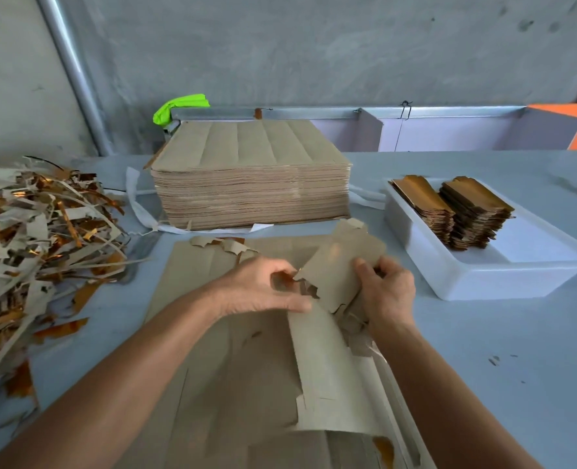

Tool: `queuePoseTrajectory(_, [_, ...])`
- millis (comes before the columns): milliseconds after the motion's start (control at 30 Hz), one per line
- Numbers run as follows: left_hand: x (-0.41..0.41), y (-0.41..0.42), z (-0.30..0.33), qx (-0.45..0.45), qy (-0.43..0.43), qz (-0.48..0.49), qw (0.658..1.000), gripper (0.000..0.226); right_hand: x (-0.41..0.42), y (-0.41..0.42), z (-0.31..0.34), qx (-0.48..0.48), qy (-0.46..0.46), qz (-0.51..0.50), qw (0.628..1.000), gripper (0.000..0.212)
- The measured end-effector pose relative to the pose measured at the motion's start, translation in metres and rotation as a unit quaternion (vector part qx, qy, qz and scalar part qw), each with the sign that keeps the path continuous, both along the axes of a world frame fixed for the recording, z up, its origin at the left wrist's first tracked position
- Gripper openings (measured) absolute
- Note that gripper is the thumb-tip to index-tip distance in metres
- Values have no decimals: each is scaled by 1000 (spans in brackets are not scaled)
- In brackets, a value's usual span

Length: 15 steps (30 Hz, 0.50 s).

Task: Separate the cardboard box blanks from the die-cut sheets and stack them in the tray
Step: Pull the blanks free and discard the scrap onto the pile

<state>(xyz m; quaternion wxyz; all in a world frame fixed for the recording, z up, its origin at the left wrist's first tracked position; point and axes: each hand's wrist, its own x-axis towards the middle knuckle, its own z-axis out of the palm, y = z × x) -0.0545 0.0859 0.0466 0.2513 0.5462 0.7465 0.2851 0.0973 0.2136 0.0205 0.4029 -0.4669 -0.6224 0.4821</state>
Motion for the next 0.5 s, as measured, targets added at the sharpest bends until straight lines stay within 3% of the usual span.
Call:
queuePoseTrajectory(100, [7,4,-1,-44,-35,-22,998,67,-5,-4,2,39,3,-40,998,30])
queuePoseTrajectory(267, [5,-1,-7,-86,-68,-28,994,22,-3,0,2,49,56,-92,993,31])
queuePoseTrajectory(400, [-2,-8,-6,-68,-65,18,995,11,8,16,8,16,109,-110,988,28])
queuePoseTrajectory(500, [19,4,0,-53,-124,41,990,50,2,7,7,13,138,-91,986,29])
